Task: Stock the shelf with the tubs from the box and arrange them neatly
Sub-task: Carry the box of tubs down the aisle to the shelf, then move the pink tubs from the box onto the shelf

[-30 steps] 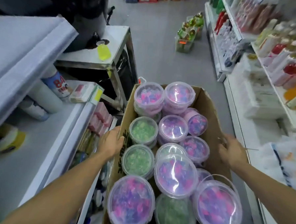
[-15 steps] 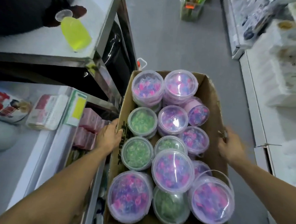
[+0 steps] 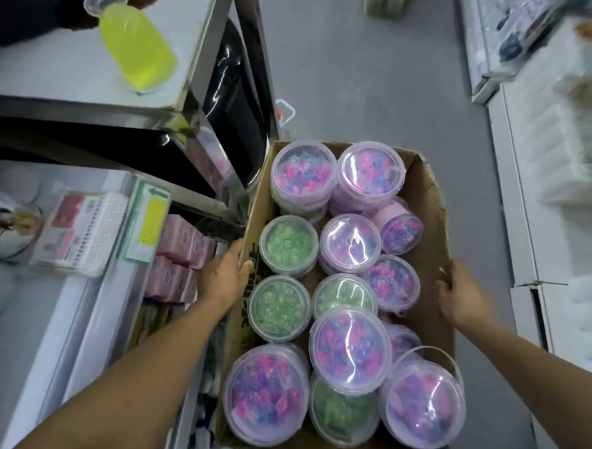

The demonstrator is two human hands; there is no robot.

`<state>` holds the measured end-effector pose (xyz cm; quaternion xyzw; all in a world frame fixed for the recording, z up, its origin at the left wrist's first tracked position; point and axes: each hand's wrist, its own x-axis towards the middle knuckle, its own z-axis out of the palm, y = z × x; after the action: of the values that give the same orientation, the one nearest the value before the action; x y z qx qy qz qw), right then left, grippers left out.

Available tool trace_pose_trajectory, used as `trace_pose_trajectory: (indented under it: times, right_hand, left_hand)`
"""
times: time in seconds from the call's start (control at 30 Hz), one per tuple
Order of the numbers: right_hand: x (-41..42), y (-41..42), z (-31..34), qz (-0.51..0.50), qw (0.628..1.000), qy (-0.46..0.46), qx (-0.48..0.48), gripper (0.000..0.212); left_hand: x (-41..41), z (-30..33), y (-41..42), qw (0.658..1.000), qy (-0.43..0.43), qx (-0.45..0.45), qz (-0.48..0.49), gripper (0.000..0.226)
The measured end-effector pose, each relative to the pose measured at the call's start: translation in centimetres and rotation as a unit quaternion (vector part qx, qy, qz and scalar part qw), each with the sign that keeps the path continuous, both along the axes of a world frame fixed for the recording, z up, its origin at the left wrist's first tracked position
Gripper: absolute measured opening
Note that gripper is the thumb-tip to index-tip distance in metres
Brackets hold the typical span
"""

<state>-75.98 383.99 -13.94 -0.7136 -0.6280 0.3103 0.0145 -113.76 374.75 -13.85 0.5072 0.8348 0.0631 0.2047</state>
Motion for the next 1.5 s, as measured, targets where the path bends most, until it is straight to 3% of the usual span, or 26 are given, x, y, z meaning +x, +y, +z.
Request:
trace_pose_trajectory:
  times: [0.1,0.27,0.37,0.5,0.73,0.97,1.13,1.23,1.33,1.43,1.5]
  right_hand:
    - [-0.2,-0.1,1.4,0.008,1.0,0.01,-0.022,0.034]
    - [-1.7,-2.9,5.1,-0.023,0.999,0.036,-0.007,0.058]
    - [-3.4,-6.4,7.7,0.053,0.996,0.061,0.024,0.072]
    - [-5.0,-9.1,8.7,0.203,0.976,0.072,-0.013,0.069]
    - [-5.2,-8.2,7.3,0.223,0.969,0.051,-0.096,0.04]
    - [-5.5,-7.7,7.1,0.198,0.965,0.134,-0.109,0.02]
    - [-5.3,-7.5,9.5,0.153,0.96,0.199,-0.125,0.031]
    - [-5.1,-7.8,12.6,0.116,0.949,0.261,-0.134,0.03]
    - [-5.2,-9.2,16.8,0.118,0.927,0.324,-0.147,0.023]
    - [-5.6,-11.1,21.2,0.154,0.899,0.378,-0.16,0.027]
    - [-6.0,-13.0,24.4,0.19,0.878,0.403,-0.175,0.03]
  left_hand:
    - [0.3,0.6,-0.4,0.999,-0.019,-0.034,0.029,0.051]
    - [2.2,3.7,-4.0,0.96,-0.229,0.0,0.16,0.067]
    - [3.9,6.4,-8.1,0.958,-0.232,0.029,0.167,0.061]
    - [6.4,8.7,-14.4,0.957,-0.209,0.002,0.202,0.058]
    - [10.1,8.1,-19.2,0.907,-0.29,-0.033,0.303,0.026]
    - [12.0,7.0,-19.9,0.842,-0.331,0.027,0.426,0.024]
    - [13.9,9.9,-20.4,0.785,-0.386,0.107,0.473,0.019]
    - [15.3,12.4,-21.9,0.71,-0.424,0.178,0.534,0.014]
    - [17.1,15.7,-24.5,0.642,-0.463,0.257,0.554,0.026]
    - [18.9,19.8,-27.5,0.608,-0.481,0.316,0.547,0.044]
    - [19.9,23.1,-30.0,0.598,-0.482,0.354,0.534,0.045]
